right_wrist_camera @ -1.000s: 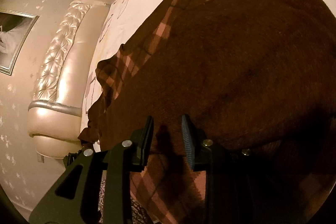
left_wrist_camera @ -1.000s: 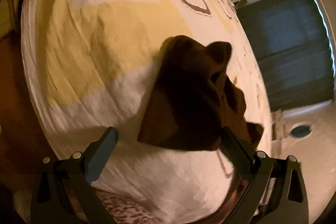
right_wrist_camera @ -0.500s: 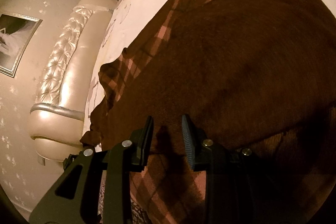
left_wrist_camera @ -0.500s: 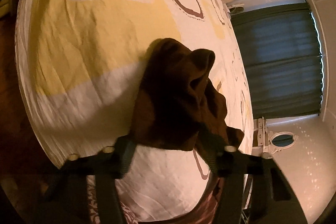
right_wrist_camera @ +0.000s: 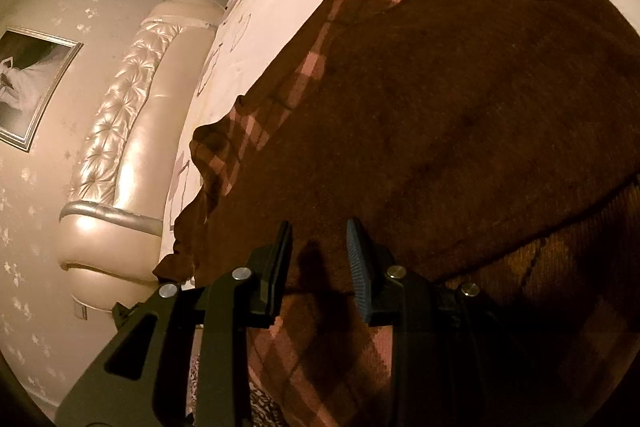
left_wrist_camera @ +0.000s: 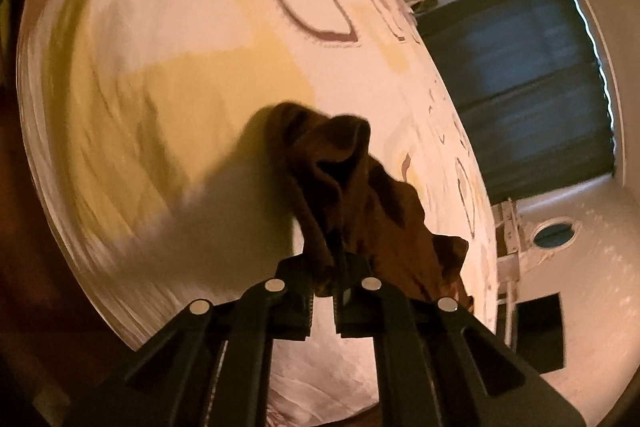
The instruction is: Fold small clothes
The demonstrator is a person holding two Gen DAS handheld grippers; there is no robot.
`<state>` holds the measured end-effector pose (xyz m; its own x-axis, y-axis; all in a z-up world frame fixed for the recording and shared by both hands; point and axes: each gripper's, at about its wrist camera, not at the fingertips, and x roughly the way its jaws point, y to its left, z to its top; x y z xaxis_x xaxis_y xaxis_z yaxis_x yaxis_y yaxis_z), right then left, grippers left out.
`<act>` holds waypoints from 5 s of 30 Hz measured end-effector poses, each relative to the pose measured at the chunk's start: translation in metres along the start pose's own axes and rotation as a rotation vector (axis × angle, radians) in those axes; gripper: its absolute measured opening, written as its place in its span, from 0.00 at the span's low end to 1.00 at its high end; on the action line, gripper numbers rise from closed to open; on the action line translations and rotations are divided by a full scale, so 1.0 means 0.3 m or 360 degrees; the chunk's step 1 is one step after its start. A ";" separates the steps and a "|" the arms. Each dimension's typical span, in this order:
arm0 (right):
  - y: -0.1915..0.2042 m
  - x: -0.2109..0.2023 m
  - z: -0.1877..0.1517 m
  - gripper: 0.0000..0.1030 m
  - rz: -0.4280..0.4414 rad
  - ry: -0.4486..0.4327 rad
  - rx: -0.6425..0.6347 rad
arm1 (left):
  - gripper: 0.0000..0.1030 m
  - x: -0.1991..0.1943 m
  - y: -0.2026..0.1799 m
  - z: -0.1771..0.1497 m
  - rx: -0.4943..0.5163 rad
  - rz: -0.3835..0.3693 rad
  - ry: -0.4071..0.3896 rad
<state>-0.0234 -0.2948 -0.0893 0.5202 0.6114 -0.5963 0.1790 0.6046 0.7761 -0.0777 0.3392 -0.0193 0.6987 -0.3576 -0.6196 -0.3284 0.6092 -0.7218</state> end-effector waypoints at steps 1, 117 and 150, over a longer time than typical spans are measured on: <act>0.000 0.000 0.002 0.27 0.0001 0.0000 0.0002 | 0.07 -0.005 -0.003 0.010 0.0010 0.0005 -0.0002; -0.029 -0.256 -0.016 0.48 -0.0069 -0.0077 0.0052 | 0.04 0.705 -1.160 -0.883 0.0996 -0.0210 0.0915; 0.032 -0.030 0.080 0.17 -0.0264 0.0042 0.0013 | 0.61 0.414 -0.593 -0.475 0.0819 0.0103 0.0417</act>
<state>-0.0063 -0.3067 -0.0715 0.4608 0.5166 -0.7217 0.2676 0.6944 0.6679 -0.0231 0.0856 -0.0117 0.4856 -0.4313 -0.7604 0.0316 0.8779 -0.4778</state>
